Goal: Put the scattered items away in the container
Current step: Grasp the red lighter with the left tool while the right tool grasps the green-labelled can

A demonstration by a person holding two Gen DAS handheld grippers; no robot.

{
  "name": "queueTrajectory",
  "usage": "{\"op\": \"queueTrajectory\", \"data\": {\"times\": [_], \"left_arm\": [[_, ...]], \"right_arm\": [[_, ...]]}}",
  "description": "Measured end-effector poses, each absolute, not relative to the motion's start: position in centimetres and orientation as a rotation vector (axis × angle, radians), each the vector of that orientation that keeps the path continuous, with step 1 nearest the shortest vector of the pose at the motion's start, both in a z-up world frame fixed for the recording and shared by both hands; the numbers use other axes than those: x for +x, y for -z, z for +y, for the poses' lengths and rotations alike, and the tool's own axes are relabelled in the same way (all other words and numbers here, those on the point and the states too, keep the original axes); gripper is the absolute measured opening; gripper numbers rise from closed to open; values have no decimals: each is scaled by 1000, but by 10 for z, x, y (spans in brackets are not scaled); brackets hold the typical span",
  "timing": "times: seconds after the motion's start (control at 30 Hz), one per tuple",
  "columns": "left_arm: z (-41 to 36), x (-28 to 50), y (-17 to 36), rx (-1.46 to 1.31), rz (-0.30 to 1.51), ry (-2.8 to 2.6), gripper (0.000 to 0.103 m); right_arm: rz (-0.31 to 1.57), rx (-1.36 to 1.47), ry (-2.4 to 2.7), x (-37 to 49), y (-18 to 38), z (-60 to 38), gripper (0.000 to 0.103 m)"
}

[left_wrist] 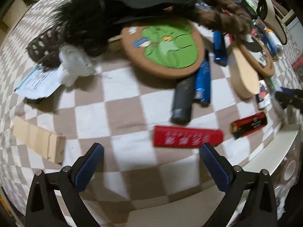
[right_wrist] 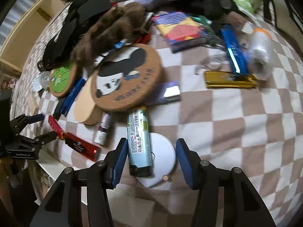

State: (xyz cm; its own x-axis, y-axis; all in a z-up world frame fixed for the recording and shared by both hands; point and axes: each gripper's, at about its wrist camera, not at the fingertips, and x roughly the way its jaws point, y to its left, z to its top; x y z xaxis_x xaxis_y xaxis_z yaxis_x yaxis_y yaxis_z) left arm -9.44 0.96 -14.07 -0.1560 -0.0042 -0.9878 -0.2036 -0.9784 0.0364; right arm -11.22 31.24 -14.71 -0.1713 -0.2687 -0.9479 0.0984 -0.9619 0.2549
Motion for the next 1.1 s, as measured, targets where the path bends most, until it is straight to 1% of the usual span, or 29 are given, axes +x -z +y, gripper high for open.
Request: {"op": "queueTrajectory", "data": {"times": [0.07,0.13,0.2,0.37,0.43,0.5,0.73,0.77,0.83,0.87,0.9,0.93,1.03,1.1], "left_arm": [[2,-91,142,-1959,298,-2309,103],[-8,-90,140,-1965,239,-2310,103],[-10,-88,137,-1952,237,-2314,102],[10,-86,133,-1850,403,-2308,103],[18,-89,132,-1835,438,-2310,103],[24,-92,131,-1829,441,-2305,103],[43,-100,129,-1788,367,-2246,102],[44,-101,129,-1783,347,-2231,93],[45,-102,126,-1782,306,-2208,82],[46,-102,124,-1778,299,-2203,73],[47,-102,121,-1772,291,-2196,67],[47,-101,119,-1767,284,-2187,57],[49,-97,115,-1764,283,-2170,45],[47,-94,113,-1767,280,-2163,42]], "right_arm": [[-215,1856,2232,-113,146,319,53],[-236,1866,2236,-113,145,326,53],[-259,1872,2235,-113,145,330,53],[-275,1878,2233,-112,144,334,53],[-280,1881,2229,-112,143,336,53],[-287,1884,2224,-112,142,338,53],[-297,1896,2214,-113,140,344,53],[-301,1898,2213,-114,140,345,53],[-311,1902,2210,-114,140,346,53],[-314,1904,2209,-115,140,347,53],[-318,1905,2208,-115,140,348,53],[-320,1906,2207,-115,139,348,53],[-319,1909,2207,-116,138,350,53],[-321,1910,2208,-116,137,351,53]]}}
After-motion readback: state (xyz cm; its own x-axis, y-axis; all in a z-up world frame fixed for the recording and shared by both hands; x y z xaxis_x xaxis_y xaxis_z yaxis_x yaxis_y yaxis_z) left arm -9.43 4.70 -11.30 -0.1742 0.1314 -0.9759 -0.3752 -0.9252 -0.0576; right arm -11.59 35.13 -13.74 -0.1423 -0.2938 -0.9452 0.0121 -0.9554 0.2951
